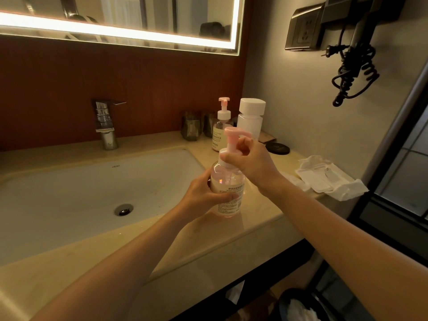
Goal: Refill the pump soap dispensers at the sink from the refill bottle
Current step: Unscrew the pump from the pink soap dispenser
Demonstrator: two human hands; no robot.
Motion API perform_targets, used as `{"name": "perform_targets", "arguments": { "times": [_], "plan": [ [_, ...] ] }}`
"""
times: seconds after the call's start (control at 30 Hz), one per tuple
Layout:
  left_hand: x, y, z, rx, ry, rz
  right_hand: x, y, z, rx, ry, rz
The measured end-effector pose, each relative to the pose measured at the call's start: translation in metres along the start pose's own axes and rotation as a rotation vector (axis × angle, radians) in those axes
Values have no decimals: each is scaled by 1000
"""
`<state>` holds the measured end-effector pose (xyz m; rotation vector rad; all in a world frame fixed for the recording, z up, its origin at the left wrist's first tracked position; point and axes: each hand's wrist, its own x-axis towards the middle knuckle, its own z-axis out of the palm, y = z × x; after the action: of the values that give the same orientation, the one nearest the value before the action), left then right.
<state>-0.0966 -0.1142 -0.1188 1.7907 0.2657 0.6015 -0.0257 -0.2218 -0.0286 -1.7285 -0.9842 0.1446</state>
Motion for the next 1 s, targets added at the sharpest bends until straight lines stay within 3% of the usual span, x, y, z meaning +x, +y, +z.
{"name": "perform_targets", "arguments": {
  "times": [0.2,0.33,0.47,0.73,0.87,1.0],
  "plan": [
    [-1,0,0,-8,-10,7,5,-3,-3,101,-102,82],
    [-1,1,0,-5,-16,0,6,5,1,-67,-16,46],
    [-1,1,1,-3,-5,-7,3,7,2,-53,19,14],
    [-1,-1,1,-5,-8,2,4,5,-5,70,-98,43],
    [1,-3,1,-1,-5,-6,5,11,-3,-122,34,-74],
    [1,-2,1,14,9,-10,1,15,-1,-107,84,-132]
  ]
}}
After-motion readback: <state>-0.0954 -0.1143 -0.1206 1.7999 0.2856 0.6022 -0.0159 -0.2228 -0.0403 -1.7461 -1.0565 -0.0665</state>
